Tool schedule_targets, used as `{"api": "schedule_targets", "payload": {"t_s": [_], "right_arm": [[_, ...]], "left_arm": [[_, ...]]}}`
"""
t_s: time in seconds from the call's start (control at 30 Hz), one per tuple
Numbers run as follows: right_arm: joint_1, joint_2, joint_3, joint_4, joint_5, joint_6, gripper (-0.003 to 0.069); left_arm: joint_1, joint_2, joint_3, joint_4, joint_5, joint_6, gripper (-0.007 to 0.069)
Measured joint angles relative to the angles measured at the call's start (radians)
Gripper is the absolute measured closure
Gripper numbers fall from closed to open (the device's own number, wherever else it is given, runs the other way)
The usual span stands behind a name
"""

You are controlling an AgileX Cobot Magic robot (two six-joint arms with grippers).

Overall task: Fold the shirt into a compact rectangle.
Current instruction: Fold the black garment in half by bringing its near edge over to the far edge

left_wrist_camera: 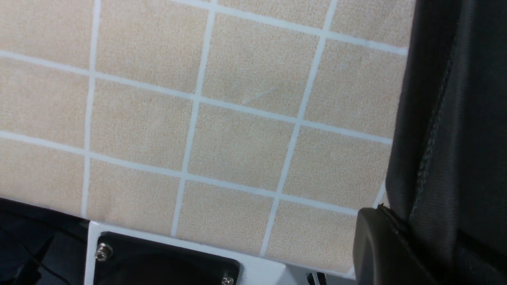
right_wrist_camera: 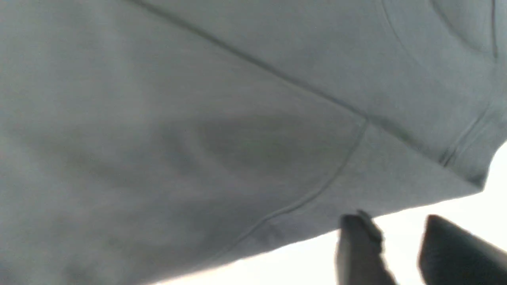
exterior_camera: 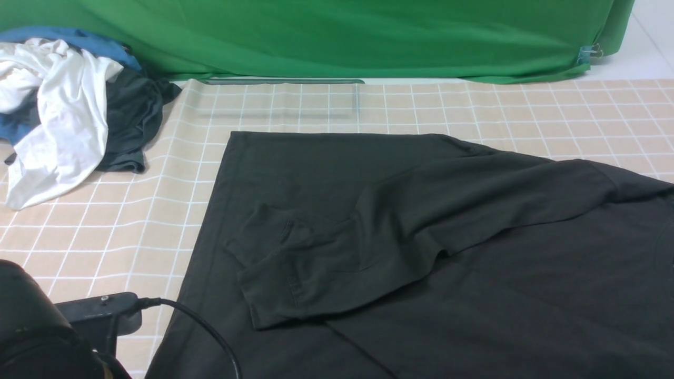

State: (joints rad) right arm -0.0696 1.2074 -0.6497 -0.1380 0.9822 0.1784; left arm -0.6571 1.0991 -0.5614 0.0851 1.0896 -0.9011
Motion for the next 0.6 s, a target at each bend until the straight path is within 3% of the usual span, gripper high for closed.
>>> {"api": "schedule_targets", "payload": {"t_s": [0.1, 0.27, 0.47, 0.57, 0.6], "right_arm": [[-0.114, 0.047, 0.058, -0.006, -0.073, 0.027, 0.0229], [-0.263, 0.111, 0.088, -0.012, -0.154, 0.059, 0.0139], [-0.326, 0.166, 0.088, 0.01, -0.246, 0.082, 0.0123], [-0.326, 0.204, 0.088, 0.078, -0.272, 0.059, 0.0153], [-0.324, 0.233, 0.088, 0.111, -0.275, 0.033, 0.0195]], "left_arm": [[0.0, 0.0, 0.0, -0.013, -0.014, 0.028, 0.058], [0.0, 0.0, 0.0, -0.03, -0.044, 0.062, 0.058], [0.0, 0.0, 0.0, -0.034, -0.063, 0.089, 0.058], [0.0, 0.0, 0.0, -0.044, -0.09, 0.093, 0.058], [0.0, 0.0, 0.0, -0.053, -0.106, 0.093, 0.058]]}}
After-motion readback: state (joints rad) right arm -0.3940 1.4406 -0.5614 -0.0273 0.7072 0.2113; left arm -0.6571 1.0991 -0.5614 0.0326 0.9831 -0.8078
